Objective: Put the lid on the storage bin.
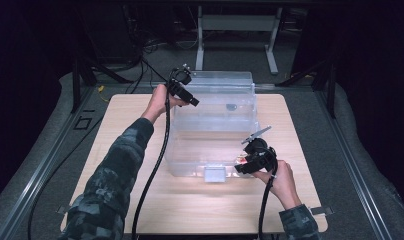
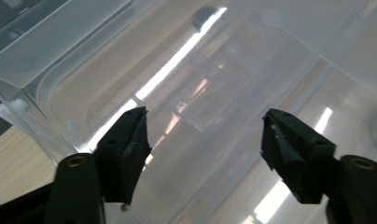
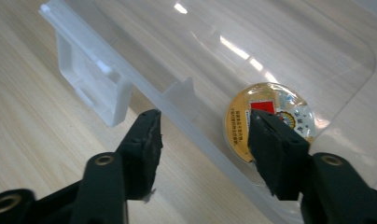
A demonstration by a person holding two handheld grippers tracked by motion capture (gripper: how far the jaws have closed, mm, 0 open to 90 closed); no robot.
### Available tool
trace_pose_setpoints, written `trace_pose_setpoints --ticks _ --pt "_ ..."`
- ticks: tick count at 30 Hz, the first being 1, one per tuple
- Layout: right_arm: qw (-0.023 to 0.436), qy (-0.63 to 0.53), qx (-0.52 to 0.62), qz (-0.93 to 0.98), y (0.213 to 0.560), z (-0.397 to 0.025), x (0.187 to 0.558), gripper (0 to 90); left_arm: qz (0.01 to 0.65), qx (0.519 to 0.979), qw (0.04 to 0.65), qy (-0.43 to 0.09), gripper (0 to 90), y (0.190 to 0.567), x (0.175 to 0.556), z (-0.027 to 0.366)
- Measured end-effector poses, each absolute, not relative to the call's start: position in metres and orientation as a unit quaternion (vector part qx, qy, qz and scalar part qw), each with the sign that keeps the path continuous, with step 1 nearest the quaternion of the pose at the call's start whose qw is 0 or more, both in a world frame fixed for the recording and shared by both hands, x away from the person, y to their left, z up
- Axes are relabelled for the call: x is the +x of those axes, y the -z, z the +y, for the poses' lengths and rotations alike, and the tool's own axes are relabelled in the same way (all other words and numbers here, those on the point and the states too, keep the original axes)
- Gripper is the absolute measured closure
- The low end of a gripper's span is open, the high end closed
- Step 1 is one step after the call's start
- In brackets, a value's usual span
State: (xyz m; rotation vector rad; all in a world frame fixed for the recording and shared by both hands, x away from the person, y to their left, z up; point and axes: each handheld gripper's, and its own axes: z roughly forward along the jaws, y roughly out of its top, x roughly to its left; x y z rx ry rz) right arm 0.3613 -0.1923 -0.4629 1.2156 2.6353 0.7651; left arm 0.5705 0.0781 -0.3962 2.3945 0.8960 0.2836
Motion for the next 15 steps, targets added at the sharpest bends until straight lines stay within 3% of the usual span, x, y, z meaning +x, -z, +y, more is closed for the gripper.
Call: trace_pose_setpoints --ticks 2,7,15 --pt "0.066 -0.253 0.405 0.876 0.4638 -0.1908 0.3606 50.5 0.332 0.895 0.278 -0.107 40.2 0.3958 0.5681 0.0768" --pt "0.07 -0.261 0.411 0.871 0.4638 -0.1905 0.3576 51.0 0.331 0.893 0.293 -0.091 59.9 0.3961 0.5649 0.0796" --pt "0.088 -0.264 0.417 0.865 0.4645 -0.189 0.3541 50.5 0.327 0.894 0.294 -0.084 68.8 0.3961 0.5634 0.0823"
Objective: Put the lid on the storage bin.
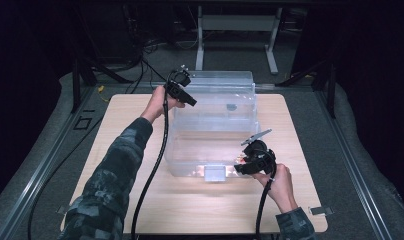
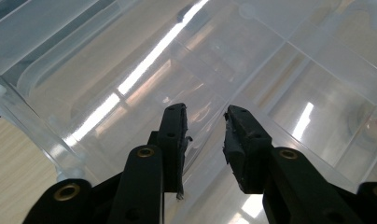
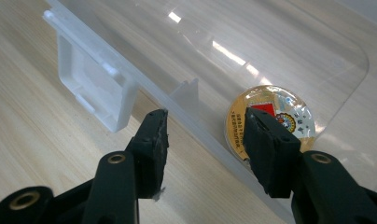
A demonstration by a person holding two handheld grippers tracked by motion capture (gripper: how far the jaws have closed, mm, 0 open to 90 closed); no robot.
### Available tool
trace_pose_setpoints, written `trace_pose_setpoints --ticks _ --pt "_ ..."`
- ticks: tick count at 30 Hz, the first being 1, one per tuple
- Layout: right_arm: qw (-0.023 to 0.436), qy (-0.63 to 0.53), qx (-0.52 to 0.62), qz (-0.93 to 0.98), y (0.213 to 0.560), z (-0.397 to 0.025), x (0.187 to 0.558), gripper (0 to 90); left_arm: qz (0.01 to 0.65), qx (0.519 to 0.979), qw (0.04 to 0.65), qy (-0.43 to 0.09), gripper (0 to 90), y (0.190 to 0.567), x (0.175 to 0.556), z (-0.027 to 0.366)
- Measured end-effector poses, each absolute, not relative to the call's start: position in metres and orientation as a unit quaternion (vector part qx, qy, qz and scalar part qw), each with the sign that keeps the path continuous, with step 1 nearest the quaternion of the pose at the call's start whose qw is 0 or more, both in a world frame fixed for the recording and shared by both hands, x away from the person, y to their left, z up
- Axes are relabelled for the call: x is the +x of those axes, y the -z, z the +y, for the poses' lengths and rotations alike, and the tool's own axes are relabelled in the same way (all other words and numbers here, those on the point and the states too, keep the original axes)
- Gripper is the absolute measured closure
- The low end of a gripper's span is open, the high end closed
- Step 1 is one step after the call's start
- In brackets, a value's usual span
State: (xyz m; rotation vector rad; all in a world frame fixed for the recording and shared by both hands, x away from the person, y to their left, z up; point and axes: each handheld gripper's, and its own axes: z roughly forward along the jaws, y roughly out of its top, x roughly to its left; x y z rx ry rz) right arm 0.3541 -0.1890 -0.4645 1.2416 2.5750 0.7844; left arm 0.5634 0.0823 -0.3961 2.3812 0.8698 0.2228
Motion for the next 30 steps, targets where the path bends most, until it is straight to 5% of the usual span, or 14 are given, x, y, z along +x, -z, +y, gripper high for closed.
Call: trace_pose_setpoints --ticks 30 --pt "0.123 -0.293 0.431 0.844 0.467 -0.189 0.349 48.7 0.308 0.904 0.282 -0.09 76.4 0.385 0.55 0.076"
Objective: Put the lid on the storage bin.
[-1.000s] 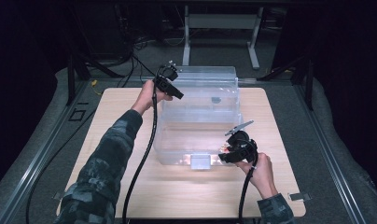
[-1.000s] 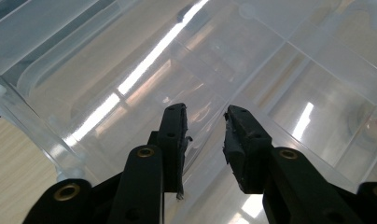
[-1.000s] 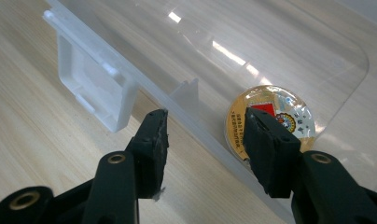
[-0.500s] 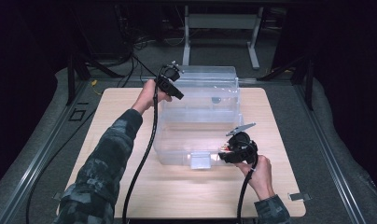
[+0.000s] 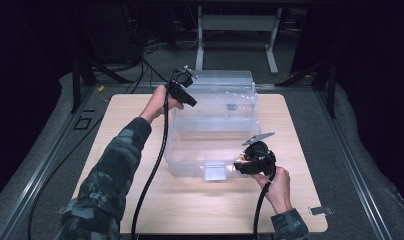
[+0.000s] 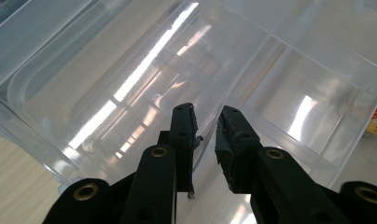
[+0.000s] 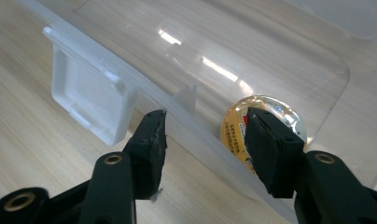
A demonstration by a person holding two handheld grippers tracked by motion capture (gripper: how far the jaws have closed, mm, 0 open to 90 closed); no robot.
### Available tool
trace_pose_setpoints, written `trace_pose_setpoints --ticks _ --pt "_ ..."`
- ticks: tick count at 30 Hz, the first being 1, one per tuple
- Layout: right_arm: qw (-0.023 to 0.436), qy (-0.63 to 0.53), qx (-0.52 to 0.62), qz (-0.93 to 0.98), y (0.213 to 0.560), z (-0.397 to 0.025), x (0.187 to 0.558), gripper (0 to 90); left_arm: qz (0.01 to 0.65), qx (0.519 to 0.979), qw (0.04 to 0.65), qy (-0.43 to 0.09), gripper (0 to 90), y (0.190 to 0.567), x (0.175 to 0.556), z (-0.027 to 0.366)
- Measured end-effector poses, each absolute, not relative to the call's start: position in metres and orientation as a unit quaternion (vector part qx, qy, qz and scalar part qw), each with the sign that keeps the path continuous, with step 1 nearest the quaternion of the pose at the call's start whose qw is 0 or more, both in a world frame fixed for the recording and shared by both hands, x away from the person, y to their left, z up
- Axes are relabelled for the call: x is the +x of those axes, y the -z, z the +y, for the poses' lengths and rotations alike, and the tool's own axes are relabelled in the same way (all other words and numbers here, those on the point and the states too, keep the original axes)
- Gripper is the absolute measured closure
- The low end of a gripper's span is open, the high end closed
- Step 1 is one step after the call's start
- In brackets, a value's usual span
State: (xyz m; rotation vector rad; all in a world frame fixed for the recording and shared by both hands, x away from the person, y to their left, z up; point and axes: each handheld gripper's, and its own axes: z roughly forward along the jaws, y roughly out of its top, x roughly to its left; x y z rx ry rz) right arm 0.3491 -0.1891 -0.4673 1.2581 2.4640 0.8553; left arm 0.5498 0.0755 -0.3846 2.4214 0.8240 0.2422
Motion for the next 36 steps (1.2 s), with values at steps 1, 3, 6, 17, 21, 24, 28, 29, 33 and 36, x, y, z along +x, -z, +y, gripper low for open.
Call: trace_pose_setpoints --ticks 1,3,6,17,21,24,28,29,33,36 --pt "0.119 -0.292 0.431 0.846 0.467 -0.19 0.349 48.8 0.305 0.905 0.282 -0.09 76.6 0.384 0.549 0.076" --pt "0.118 -0.294 0.429 0.846 0.467 -0.189 0.35 48.7 0.304 0.905 0.283 -0.091 76.9 0.383 0.548 0.075" --pt "0.12 -0.293 0.43 0.845 0.467 -0.189 0.35 48.4 0.304 0.905 0.284 -0.091 77.2 0.382 0.546 0.076" --pt "0.122 -0.292 0.434 0.844 0.467 -0.189 0.351 47.5 0.292 0.908 0.289 -0.079 78.4 0.375 0.539 0.079" --pt "0.125 -0.294 0.433 0.843 0.468 -0.188 0.351 47.2 0.289 0.908 0.292 -0.082 78.6 0.374 0.536 0.08" --pt "0.127 -0.291 0.435 0.843 0.468 -0.188 0.352 47.0 0.286 0.908 0.293 -0.083 78.8 0.373 0.534 0.082" --pt "0.123 -0.291 0.434 0.844 0.467 -0.188 0.353 46.8 0.282 0.909 0.294 -0.083 79.1 0.371 0.531 0.083" --pt "0.124 -0.291 0.434 0.843 0.467 -0.188 0.353 46.7 0.281 0.91 0.294 -0.083 79.1 0.371 0.53 0.083" --pt "0.125 -0.291 0.435 0.843 0.468 -0.188 0.354 46.5 0.279 0.91 0.296 -0.083 79.4 0.37 0.528 0.084" --pt "0.126 -0.291 0.436 0.842 0.468 -0.187 0.355 46.3 0.278 0.909 0.3 -0.085 79.6 0.369 0.526 0.085"
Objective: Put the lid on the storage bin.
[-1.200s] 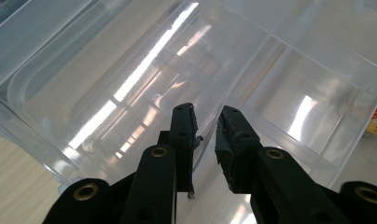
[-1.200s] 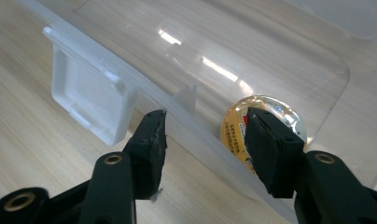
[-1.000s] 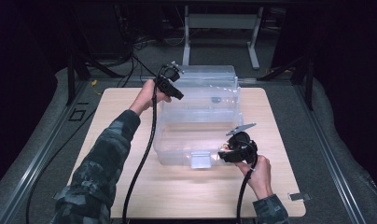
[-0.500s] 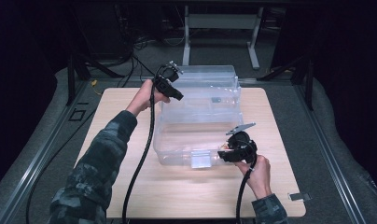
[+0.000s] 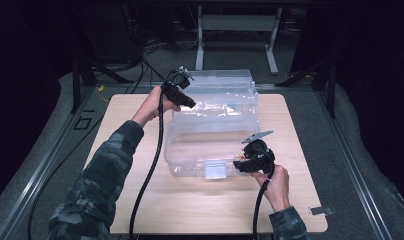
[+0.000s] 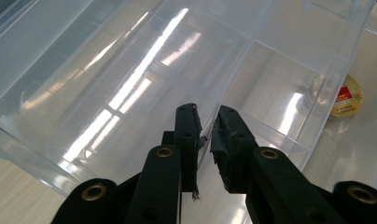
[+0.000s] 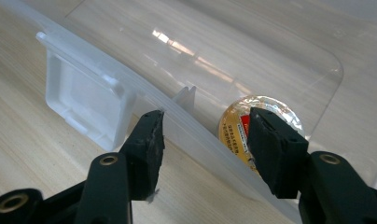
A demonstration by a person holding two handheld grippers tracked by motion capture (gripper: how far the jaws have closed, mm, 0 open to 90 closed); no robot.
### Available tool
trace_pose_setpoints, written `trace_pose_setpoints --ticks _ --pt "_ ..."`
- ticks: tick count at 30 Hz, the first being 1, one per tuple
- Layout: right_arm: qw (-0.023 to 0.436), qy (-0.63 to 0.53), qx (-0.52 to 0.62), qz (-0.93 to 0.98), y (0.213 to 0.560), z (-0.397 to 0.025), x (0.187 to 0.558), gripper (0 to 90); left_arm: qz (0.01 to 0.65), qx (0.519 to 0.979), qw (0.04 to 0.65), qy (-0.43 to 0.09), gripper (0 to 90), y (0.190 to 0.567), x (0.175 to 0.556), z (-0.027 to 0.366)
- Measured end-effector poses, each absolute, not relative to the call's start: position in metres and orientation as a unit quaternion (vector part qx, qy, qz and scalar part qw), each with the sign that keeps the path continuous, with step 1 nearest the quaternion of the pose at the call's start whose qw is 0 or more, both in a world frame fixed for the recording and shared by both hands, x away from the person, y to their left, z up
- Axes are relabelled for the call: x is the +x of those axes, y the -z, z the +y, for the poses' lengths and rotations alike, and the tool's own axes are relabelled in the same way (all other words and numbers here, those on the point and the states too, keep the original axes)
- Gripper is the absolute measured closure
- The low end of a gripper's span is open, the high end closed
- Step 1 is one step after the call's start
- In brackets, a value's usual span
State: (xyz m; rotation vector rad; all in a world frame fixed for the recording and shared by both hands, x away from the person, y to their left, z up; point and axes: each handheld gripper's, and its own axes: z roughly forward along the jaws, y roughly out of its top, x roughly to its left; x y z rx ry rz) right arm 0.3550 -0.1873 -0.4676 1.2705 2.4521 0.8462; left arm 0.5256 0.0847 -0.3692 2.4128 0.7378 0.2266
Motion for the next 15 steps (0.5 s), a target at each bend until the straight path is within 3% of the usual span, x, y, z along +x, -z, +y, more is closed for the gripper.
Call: trace_pose_setpoints --ticks 15 --pt "0.134 -0.289 0.44 0.84 0.4682 -0.1811 0.3649 45.8 0.264 0.908 0.313 -0.087 80.1 0.3638 0.5149 0.0915"
